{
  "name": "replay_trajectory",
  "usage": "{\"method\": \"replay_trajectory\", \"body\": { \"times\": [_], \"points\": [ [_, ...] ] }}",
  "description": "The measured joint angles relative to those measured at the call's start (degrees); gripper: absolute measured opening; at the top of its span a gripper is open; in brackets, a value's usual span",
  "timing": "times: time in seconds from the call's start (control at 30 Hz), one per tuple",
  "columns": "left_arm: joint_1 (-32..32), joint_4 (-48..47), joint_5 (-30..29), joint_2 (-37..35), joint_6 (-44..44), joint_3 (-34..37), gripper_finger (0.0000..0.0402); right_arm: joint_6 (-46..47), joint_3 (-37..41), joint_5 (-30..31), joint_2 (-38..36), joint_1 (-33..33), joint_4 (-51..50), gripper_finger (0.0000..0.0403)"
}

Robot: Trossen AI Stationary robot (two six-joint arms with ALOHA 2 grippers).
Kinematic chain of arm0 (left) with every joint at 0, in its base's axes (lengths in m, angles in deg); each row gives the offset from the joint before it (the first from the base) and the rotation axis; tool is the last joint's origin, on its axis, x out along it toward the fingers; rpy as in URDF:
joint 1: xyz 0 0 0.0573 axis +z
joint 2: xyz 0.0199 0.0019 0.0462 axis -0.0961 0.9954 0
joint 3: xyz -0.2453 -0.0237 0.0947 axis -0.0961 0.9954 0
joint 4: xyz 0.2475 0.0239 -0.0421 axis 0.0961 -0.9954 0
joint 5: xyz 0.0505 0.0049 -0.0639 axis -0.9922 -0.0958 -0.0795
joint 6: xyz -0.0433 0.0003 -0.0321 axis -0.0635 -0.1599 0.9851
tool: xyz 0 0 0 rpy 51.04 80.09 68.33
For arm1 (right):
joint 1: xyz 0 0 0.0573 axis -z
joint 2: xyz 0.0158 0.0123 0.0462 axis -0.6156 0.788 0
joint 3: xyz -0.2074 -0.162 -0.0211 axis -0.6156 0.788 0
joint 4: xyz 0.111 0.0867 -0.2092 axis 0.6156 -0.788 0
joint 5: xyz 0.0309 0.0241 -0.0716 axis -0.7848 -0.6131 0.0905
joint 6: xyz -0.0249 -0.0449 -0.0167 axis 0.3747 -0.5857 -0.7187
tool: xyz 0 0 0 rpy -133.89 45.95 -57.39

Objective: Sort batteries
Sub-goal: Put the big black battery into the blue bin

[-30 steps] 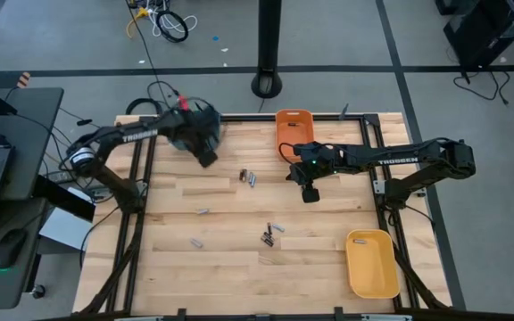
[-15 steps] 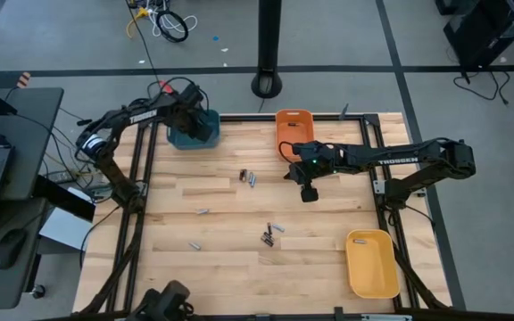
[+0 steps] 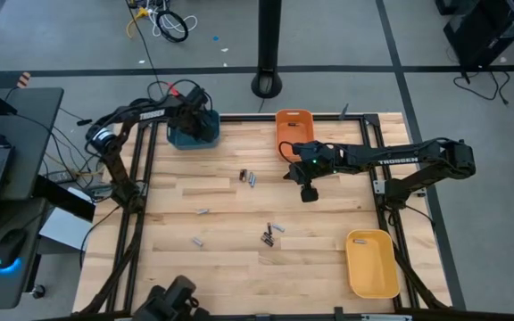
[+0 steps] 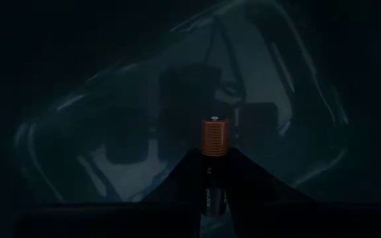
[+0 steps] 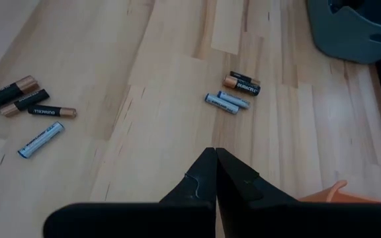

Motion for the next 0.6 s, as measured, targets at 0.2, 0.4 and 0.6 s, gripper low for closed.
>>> {"method": "replay_trajectory", "body": {
  "times": [0.2, 0.4, 0.6],
  "points": [
    [0.0, 0.74, -0.28, 1.72, -0.03, 0.0, 0.0054, 0.0, 0.0, -0.01, 0.01, 0.0, 0.0, 0.0011],
    [0.0, 2.34, -0.4, 2.3, -1.44, 0.0, 0.0055, 0.01, 0.0, 0.0, 0.0, 0.01, 0.0, 0.0011],
    [-0.2, 3.26, -2.56, 2.3, -2.8, 0.0, 0.0072, 0.02, 0.0, -0.01, 0.01, 0.01, 0.02, 0.0011]
  ]
}}
